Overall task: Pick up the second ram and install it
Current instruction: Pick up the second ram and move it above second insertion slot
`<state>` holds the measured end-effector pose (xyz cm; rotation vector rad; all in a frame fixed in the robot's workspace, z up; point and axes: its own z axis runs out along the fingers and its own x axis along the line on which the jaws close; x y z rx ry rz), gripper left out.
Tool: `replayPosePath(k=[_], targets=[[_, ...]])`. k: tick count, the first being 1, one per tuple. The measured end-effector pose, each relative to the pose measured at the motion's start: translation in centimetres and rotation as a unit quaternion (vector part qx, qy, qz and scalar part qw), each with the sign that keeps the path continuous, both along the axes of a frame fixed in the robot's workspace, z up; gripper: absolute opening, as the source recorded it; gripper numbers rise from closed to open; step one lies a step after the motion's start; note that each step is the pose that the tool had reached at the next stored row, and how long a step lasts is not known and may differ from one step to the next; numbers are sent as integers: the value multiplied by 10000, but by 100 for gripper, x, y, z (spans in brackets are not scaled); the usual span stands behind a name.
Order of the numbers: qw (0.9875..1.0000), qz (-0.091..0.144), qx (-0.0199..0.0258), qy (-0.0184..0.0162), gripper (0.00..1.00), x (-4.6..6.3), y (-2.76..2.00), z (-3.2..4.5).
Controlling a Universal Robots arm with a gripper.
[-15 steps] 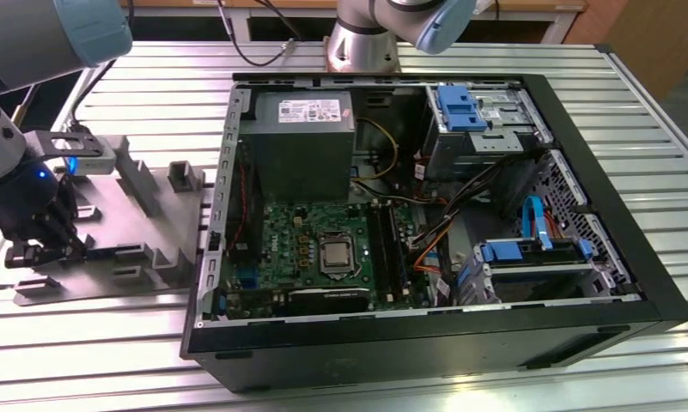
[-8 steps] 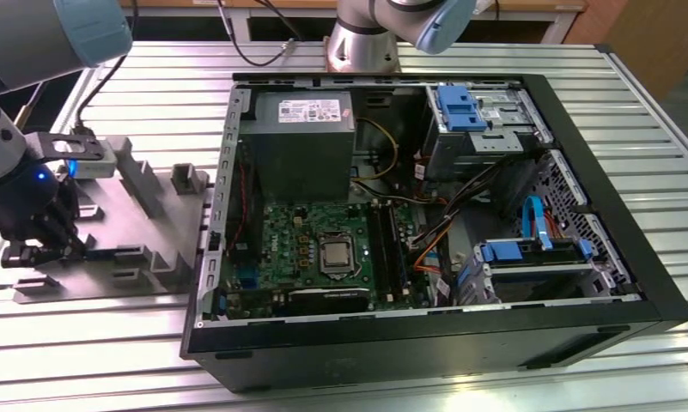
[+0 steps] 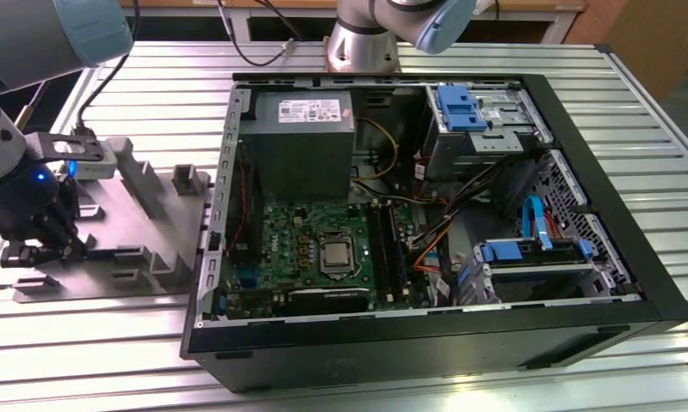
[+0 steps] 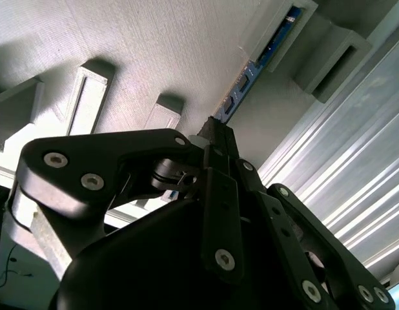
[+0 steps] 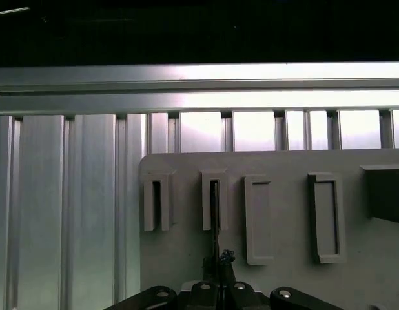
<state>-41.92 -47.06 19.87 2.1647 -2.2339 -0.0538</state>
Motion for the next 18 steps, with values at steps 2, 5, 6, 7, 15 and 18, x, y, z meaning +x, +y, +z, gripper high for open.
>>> replayPosePath(k=[2, 5, 6, 7, 15, 18], targets=[[10000, -1, 0, 0, 12, 0, 0, 0], [10000, -2, 0, 0, 12, 0, 0, 0], [10000, -2, 1, 0, 12, 0, 0, 4], [10000, -2, 0, 0, 12, 0, -1, 15], [10000, 25, 0, 0, 12, 0, 0, 102], [10000, 31, 0, 1, 12, 0, 0, 158]])
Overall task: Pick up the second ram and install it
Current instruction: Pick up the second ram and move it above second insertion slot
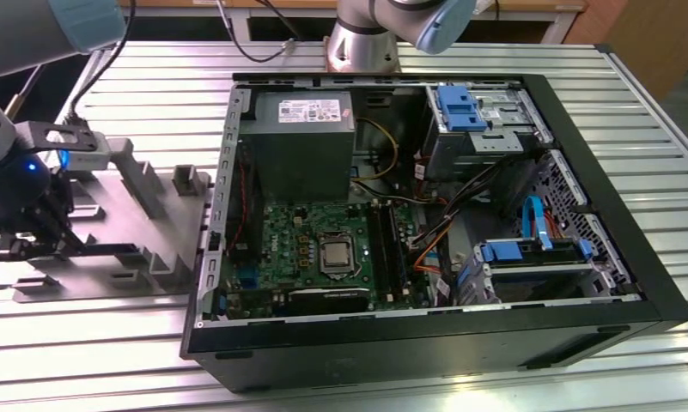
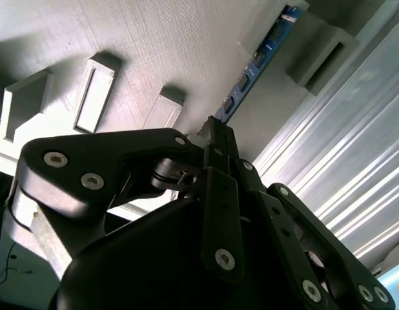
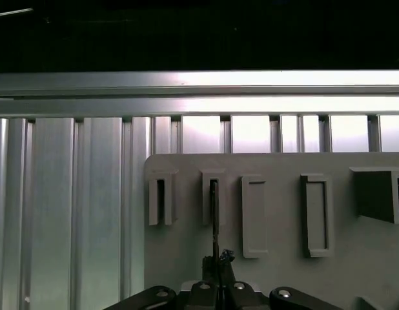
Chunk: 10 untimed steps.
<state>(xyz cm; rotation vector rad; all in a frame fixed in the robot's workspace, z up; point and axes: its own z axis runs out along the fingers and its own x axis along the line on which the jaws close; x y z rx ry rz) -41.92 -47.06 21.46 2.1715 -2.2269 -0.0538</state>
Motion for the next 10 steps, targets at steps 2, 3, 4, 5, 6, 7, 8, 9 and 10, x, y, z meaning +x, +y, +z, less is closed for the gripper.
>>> replayPosePath(k=[2, 3, 4, 5, 6, 7, 8, 9, 10], targets=[[10000, 0, 0, -1, 12, 0, 0, 56], [10000, 0, 1, -1, 12, 0, 0, 89], [10000, 0, 0, -1, 12, 0, 0, 124], [10000, 0, 0, -1, 12, 0, 0, 161], [10000, 0, 1, -1, 12, 0, 0, 204], [10000, 0, 0, 0, 12, 0, 0, 247], [10000, 0, 0, 0, 12, 0, 0, 288], [10000, 0, 1, -1, 12, 0, 0, 329], [10000, 0, 0, -1, 12, 0, 0, 369]])
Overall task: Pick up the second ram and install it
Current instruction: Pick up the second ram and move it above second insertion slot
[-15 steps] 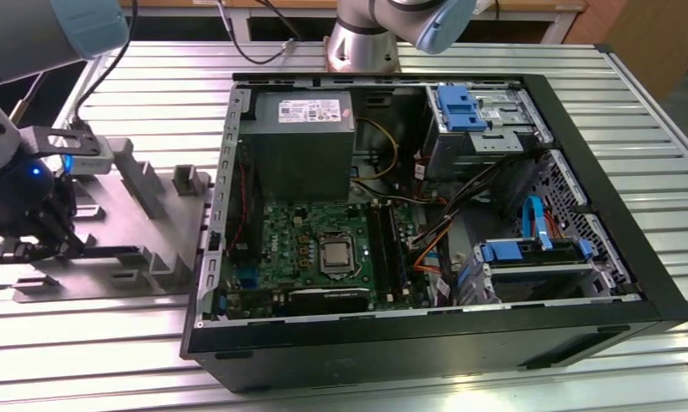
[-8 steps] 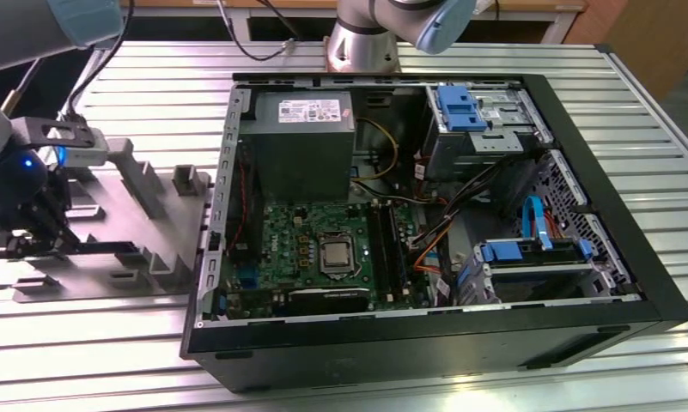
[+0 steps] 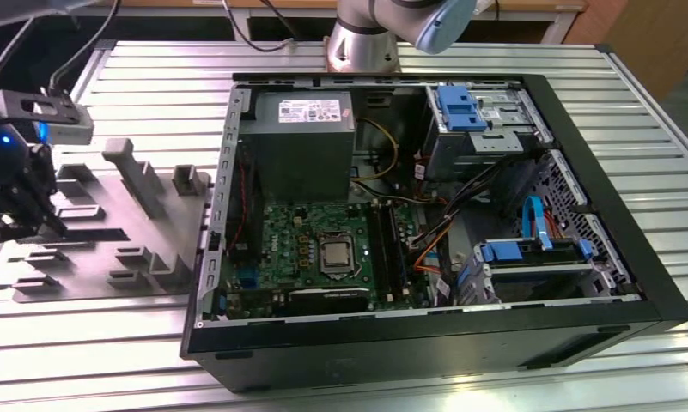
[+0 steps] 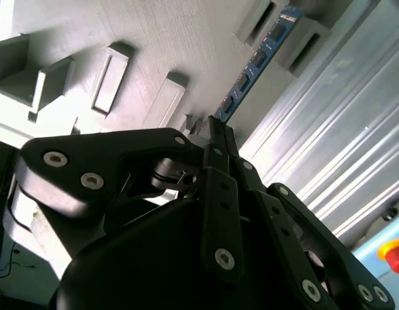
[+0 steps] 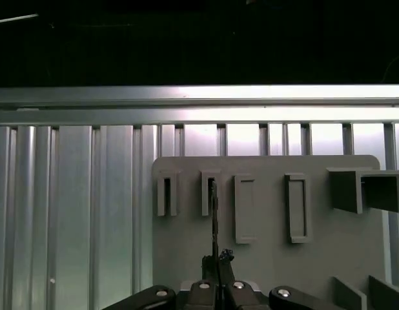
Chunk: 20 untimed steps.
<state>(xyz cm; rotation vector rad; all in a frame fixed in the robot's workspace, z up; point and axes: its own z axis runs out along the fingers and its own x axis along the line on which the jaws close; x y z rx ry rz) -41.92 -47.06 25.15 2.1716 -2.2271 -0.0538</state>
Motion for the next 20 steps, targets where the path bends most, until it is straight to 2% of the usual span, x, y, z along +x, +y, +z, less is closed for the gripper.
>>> replayPosePath(k=[14, 20], targets=[[10000, 1, -2, -1, 12, 0, 0, 454], [10000, 3, -2, -3, 12, 0, 0, 677]])
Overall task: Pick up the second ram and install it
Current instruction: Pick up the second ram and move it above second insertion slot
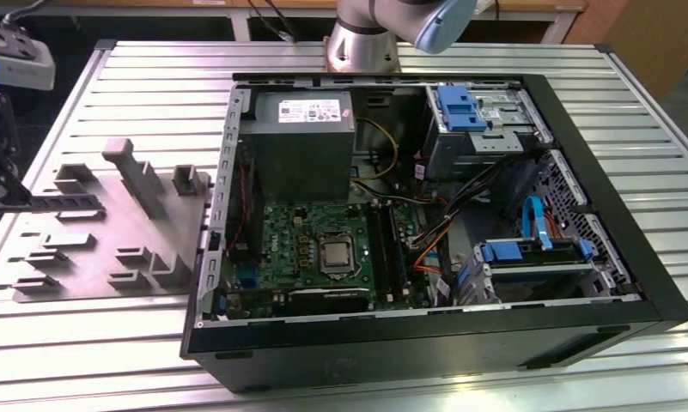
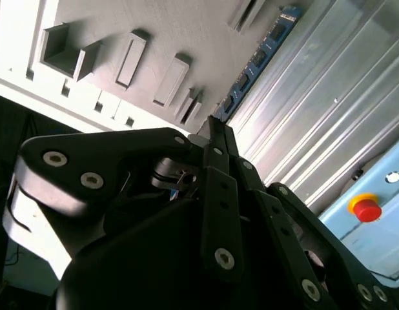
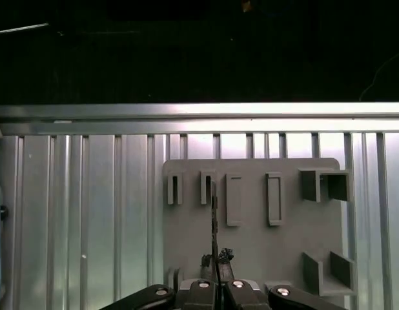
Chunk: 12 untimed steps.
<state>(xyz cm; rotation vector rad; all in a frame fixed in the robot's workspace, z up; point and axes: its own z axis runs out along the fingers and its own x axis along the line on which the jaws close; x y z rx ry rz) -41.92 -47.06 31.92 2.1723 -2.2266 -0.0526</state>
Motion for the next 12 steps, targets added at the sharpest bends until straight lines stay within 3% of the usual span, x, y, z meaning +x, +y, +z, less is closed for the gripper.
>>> replayPosePath(k=[12], targets=[[10000, 1, -1, -16, 12, 0, 0, 448]])
